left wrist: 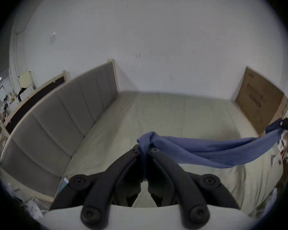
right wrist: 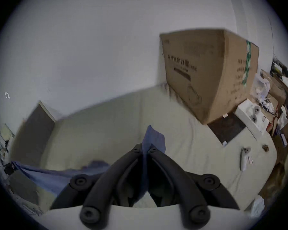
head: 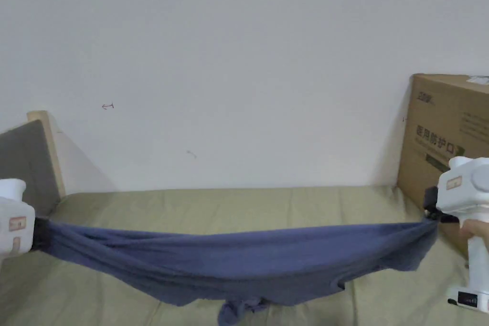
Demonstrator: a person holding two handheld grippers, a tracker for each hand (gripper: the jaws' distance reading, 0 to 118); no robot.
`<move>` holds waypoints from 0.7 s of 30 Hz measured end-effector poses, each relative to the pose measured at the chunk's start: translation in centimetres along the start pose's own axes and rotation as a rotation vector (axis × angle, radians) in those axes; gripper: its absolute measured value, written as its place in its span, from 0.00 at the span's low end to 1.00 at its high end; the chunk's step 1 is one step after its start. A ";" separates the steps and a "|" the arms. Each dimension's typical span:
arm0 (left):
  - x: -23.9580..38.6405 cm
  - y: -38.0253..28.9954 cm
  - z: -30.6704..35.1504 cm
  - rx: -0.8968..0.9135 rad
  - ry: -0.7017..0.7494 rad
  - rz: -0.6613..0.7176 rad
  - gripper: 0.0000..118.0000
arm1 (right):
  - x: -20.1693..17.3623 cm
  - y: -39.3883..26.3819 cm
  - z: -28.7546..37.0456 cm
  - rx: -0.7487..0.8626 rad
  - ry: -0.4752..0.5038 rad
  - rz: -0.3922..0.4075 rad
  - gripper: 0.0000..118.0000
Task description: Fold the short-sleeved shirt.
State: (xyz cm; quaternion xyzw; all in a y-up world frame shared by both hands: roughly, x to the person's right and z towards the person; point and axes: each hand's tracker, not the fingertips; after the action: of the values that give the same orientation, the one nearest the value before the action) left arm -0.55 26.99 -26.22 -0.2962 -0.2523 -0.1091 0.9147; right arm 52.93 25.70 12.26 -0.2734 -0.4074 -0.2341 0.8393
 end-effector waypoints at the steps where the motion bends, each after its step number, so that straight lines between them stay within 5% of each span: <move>1: 0.1 -1.9 -0.8 -0.044 0.010 -0.023 0.04 | 0.3 -1.9 -0.8 -0.033 -0.015 0.012 0.01; 5: 0.8 -9.2 -2.6 -0.161 0.040 -0.106 0.04 | 1.8 -9.2 -2.5 -0.140 -0.060 0.007 0.01; 10: -0.2 -17.9 -2.1 -0.269 0.007 -0.049 0.04 | 4.7 -17.8 -3.4 -0.251 -0.106 0.057 0.01; 17: -2.8 -27.9 0.2 -0.390 -0.008 0.015 0.04 | 9.5 -26.3 -2.0 -0.332 -0.137 -0.061 0.01; 21: -2.5 -31.0 0.1 -0.415 0.003 -0.032 0.04 | 10.0 -29.8 -1.9 -0.342 -0.157 -0.045 0.01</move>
State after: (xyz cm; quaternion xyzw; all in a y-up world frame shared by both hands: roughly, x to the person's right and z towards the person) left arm -13.57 2.31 -12.39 -0.4740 -0.2277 -0.1735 0.8327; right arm 41.19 0.68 27.36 -0.4205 -0.4318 -0.2967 0.7407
